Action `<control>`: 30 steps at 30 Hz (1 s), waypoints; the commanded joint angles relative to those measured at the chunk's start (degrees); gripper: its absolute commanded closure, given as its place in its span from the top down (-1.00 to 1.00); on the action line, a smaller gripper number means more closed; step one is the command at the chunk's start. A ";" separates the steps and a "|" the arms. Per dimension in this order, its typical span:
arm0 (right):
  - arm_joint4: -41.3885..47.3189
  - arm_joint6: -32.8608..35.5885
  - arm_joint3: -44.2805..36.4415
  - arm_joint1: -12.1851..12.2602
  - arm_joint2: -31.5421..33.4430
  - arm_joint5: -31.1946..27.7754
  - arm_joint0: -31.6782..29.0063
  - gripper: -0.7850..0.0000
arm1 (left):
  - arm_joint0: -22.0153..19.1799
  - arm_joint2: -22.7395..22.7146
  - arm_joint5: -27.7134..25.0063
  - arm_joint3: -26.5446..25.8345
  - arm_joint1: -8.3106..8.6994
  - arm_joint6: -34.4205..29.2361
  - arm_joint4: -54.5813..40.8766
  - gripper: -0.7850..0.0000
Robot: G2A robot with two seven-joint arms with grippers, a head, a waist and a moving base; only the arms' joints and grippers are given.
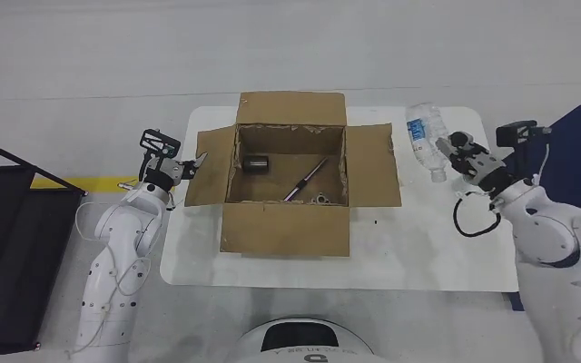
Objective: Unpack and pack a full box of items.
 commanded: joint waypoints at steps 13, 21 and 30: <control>1.01 -0.39 3.31 -1.18 -2.98 15.72 -3.21 -1.00 | 0.00 0.00 0.00 0.00 0.00 0.00 0.00 1.00; 3.21 -1.67 5.82 -1.75 -3.23 19.08 -5.20 -1.00 | 0.00 0.00 0.00 0.00 0.00 0.00 0.00 1.00; 4.19 1.65 7.66 -1.93 -3.89 20.12 -4.56 -1.00 | 0.00 0.00 0.00 0.00 0.00 0.00 0.00 1.00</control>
